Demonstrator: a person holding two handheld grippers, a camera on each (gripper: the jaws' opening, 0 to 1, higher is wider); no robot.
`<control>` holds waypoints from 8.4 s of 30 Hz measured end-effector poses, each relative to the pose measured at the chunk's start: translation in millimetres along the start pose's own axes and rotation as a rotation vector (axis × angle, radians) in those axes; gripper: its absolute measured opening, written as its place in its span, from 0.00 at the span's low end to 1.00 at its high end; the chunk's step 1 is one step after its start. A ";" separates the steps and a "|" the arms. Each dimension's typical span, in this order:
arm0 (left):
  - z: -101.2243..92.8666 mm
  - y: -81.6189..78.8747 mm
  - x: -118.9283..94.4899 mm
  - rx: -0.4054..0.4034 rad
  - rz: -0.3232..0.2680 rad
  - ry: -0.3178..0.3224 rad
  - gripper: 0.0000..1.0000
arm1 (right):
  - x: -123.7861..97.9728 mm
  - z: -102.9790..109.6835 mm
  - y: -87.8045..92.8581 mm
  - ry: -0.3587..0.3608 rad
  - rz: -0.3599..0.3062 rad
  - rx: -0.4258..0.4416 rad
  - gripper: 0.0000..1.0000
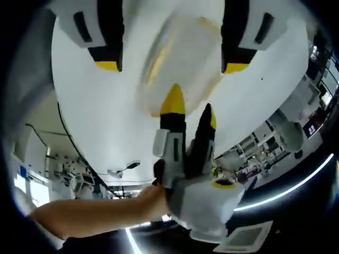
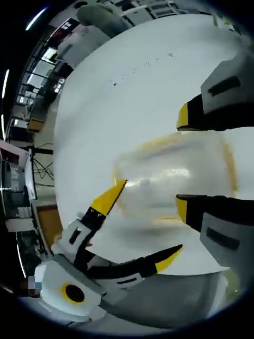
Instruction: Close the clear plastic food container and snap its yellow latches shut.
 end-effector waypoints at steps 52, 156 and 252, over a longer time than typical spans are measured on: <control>35.0 56.1 12.9 -0.139 0.109 0.065 0.69 | 14.0 23.7 60.8 0.089 -0.021 0.173 0.53; 155.2 111.1 1.6 -0.132 0.077 -0.073 0.59 | 73.3 -49.8 -16.9 0.214 -0.201 0.311 0.55; -40.6 152.1 -267.0 -0.497 -0.121 -0.496 0.87 | -60.3 211.6 71.5 0.517 -0.556 0.484 0.63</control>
Point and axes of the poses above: the point that each gripper's makers call its tool centre point, and the gripper's own axes: x roughly forward along the fingers, z roughly to its left, y roughly out of its underside, the point moved 7 cm from there along -x, roughly backward along the fingers, and after that the axes turned 6 degrees about x, right-handed, at the moved point
